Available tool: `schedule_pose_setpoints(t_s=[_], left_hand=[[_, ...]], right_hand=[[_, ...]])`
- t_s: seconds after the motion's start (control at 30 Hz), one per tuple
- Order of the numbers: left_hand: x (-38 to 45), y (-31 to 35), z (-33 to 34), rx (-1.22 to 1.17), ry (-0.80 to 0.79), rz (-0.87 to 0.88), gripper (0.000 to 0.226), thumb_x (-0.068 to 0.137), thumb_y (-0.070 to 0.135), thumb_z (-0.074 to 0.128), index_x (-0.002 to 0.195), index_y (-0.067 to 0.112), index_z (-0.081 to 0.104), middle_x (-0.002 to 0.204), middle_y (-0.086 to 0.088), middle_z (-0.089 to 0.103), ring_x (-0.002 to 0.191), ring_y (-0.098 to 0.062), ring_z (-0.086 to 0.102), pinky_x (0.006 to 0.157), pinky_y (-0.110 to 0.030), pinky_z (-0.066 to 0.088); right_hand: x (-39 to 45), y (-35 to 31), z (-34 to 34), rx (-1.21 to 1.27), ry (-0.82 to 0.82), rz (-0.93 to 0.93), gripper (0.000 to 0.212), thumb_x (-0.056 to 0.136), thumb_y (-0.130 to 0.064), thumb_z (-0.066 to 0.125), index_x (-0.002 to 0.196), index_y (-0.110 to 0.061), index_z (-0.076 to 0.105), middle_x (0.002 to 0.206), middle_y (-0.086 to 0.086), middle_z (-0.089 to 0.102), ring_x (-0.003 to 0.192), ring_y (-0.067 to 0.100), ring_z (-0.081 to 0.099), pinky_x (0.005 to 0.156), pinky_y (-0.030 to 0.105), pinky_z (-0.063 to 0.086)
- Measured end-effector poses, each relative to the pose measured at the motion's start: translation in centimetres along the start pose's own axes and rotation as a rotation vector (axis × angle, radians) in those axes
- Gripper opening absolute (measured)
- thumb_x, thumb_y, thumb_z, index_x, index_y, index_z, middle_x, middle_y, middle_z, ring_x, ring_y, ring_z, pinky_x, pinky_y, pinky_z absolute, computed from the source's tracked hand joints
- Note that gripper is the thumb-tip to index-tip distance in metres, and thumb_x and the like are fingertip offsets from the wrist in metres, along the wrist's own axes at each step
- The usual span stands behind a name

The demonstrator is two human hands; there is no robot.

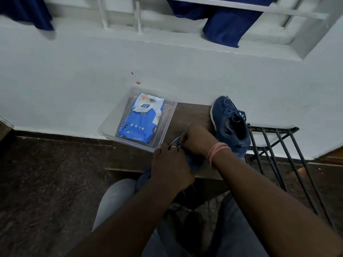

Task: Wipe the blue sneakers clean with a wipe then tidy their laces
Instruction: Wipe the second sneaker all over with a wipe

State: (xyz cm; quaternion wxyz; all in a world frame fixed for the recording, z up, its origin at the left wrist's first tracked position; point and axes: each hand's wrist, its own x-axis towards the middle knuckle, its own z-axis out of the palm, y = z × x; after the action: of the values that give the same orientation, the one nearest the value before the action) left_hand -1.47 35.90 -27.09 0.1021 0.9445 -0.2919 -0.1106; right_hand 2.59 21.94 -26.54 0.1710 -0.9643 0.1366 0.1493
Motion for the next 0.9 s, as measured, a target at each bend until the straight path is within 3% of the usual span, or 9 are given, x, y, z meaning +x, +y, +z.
schedule_pose_setpoints(t_s=[0.1, 0.23, 0.37, 0.47, 0.6, 0.7, 0.77, 0.83, 0.9], left_hand=[[0.1, -0.3, 0.1, -0.031, 0.009, -0.013, 0.056, 0.085, 0.049, 0.058, 0.134, 0.021, 0.054, 0.142, 0.000, 0.053, 0.131, -0.025, 0.043, 0.108, -0.042, 0.036], [0.4, -0.5, 0.2, -0.039, 0.018, -0.032, 0.059, 0.085, 0.053, 0.054, 0.134, 0.021, 0.054, 0.138, -0.003, 0.053, 0.128, -0.027, 0.044, 0.106, -0.042, 0.036], [0.5, -0.5, 0.2, -0.043, 0.010, -0.046, 0.056, 0.084, 0.058, 0.057, 0.129, 0.023, 0.060, 0.135, -0.002, 0.053, 0.125, -0.026, 0.045, 0.104, -0.042, 0.037], [0.7, -0.5, 0.0, -0.045, -0.006, -0.041, 0.057, 0.084, 0.060, 0.054, 0.127, 0.024, 0.061, 0.134, -0.002, 0.053, 0.124, -0.026, 0.045, 0.102, -0.042, 0.037], [0.8, -0.5, 0.0, -0.033, -0.005, -0.057, 0.059, 0.087, 0.058, 0.051, 0.134, 0.023, 0.057, 0.140, -0.004, 0.052, 0.128, -0.028, 0.044, 0.104, -0.043, 0.036], [0.8, -0.3, 0.0, -0.023, -0.008, -0.048, 0.061, 0.085, 0.064, 0.051, 0.130, 0.024, 0.060, 0.137, -0.004, 0.053, 0.125, -0.028, 0.045, 0.103, -0.043, 0.037], [0.7, -0.3, -0.1, -0.017, 0.002, -0.045, 0.058, 0.085, 0.064, 0.051, 0.124, 0.024, 0.064, 0.135, -0.003, 0.054, 0.123, -0.028, 0.045, 0.102, -0.042, 0.037], [0.7, -0.4, -0.1, -0.023, 0.008, -0.046, 0.059, 0.087, 0.063, 0.052, 0.130, 0.023, 0.059, 0.135, -0.003, 0.054, 0.125, -0.028, 0.046, 0.103, -0.042, 0.037], [0.7, -0.4, -0.1, -0.029, 0.007, -0.052, 0.059, 0.089, 0.061, 0.051, 0.133, 0.023, 0.056, 0.136, -0.004, 0.054, 0.126, -0.028, 0.045, 0.104, -0.043, 0.038]], right_hand=[[0.3, -0.3, -0.4, -0.096, 0.023, -0.010, 0.013, 0.091, -0.015, 0.068, 0.098, -0.007, 0.075, 0.087, 0.005, 0.065, 0.093, 0.029, 0.068, 0.080, 0.032, 0.054], [0.1, -0.2, -1.0, -0.241, 0.150, -0.012, 0.018, 0.098, -0.009, 0.055, 0.113, -0.003, 0.065, 0.110, 0.015, 0.068, 0.105, 0.034, 0.066, 0.079, 0.036, 0.049], [0.2, -0.7, -0.3, -0.125, 0.079, -0.014, 0.015, 0.094, -0.012, 0.062, 0.098, -0.002, 0.072, 0.089, 0.010, 0.066, 0.093, 0.029, 0.067, 0.071, 0.032, 0.049], [0.1, -0.4, -0.6, -0.152, 0.064, -0.046, 0.014, 0.093, -0.012, 0.066, 0.099, -0.002, 0.073, 0.099, 0.014, 0.072, 0.092, 0.029, 0.068, 0.074, 0.032, 0.051], [-0.3, 0.1, -1.0, -0.342, 0.242, 0.010, 0.021, 0.099, -0.003, 0.049, 0.114, -0.004, 0.063, 0.110, 0.017, 0.068, 0.102, 0.035, 0.066, 0.081, 0.040, 0.054], [-0.2, -0.5, -0.2, -0.249, 0.154, 0.024, 0.015, 0.097, -0.012, 0.055, 0.094, -0.009, 0.070, 0.090, 0.010, 0.064, 0.089, 0.029, 0.066, 0.075, 0.036, 0.054], [0.4, -0.3, 0.0, -0.129, 0.051, -0.003, 0.015, 0.092, -0.019, 0.065, 0.085, -0.011, 0.075, 0.089, 0.007, 0.070, 0.090, 0.028, 0.068, 0.082, 0.037, 0.057], [0.3, 0.0, -0.5, -0.109, 0.021, -0.044, 0.015, 0.091, -0.018, 0.070, 0.094, -0.007, 0.079, 0.098, 0.010, 0.075, 0.092, 0.028, 0.069, 0.084, 0.034, 0.057], [0.0, 0.3, -0.8, -0.183, 0.103, -0.033, 0.018, 0.096, -0.013, 0.061, 0.106, -0.003, 0.072, 0.105, 0.013, 0.072, 0.096, 0.030, 0.068, 0.075, 0.030, 0.050]])
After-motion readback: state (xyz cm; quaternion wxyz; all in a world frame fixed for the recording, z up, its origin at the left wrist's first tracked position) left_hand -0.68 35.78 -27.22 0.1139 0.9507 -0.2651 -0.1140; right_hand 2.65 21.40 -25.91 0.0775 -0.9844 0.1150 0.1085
